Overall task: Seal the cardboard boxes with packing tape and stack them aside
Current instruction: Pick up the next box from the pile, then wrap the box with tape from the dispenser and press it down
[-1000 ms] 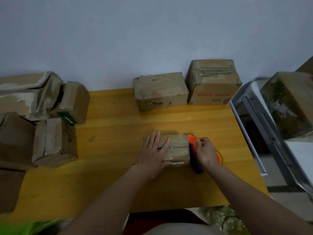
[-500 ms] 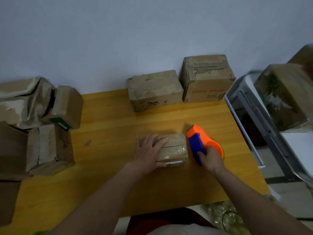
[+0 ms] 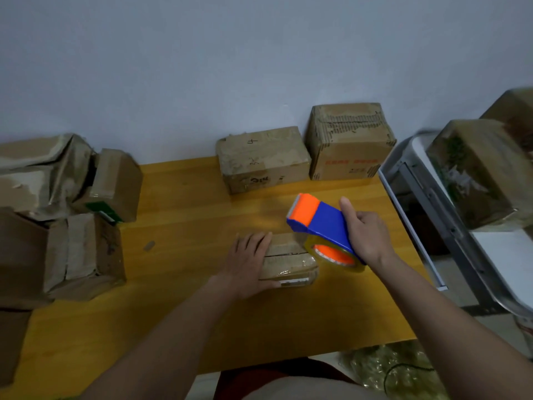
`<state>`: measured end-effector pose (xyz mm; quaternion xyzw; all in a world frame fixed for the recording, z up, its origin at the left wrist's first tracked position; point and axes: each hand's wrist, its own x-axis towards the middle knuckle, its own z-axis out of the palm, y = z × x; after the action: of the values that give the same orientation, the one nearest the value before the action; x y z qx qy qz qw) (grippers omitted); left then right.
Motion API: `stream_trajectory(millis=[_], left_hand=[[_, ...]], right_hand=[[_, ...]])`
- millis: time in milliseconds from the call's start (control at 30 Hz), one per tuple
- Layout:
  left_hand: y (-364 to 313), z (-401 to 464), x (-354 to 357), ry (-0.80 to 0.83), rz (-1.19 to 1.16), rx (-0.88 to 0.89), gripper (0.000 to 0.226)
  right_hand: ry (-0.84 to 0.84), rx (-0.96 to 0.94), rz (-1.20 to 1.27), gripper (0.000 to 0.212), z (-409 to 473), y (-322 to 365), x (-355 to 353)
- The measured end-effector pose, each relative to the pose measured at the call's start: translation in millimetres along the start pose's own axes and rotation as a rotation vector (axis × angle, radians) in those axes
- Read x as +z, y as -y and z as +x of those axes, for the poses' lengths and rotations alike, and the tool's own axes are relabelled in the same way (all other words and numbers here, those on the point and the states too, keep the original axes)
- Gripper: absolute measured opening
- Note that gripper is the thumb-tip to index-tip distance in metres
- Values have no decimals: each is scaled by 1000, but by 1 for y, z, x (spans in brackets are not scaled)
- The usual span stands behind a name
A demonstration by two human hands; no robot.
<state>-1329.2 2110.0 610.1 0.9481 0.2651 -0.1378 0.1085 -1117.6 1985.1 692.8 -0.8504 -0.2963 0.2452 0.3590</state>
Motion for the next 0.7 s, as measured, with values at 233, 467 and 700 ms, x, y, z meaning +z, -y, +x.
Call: stream_trajectory(millis=[233, 467, 700], left_hand=[[2, 4, 10, -84, -315, -102, 119], [-2, 1, 5, -105, -479, -226, 127], [12, -29, -8, -253, -714, -517, 85]], right_hand=[[161, -72, -120, 59, 13, 30, 22], [195, -170, -291, 59, 15, 33, 39], [182, -232, -339, 59, 18, 31, 40]])
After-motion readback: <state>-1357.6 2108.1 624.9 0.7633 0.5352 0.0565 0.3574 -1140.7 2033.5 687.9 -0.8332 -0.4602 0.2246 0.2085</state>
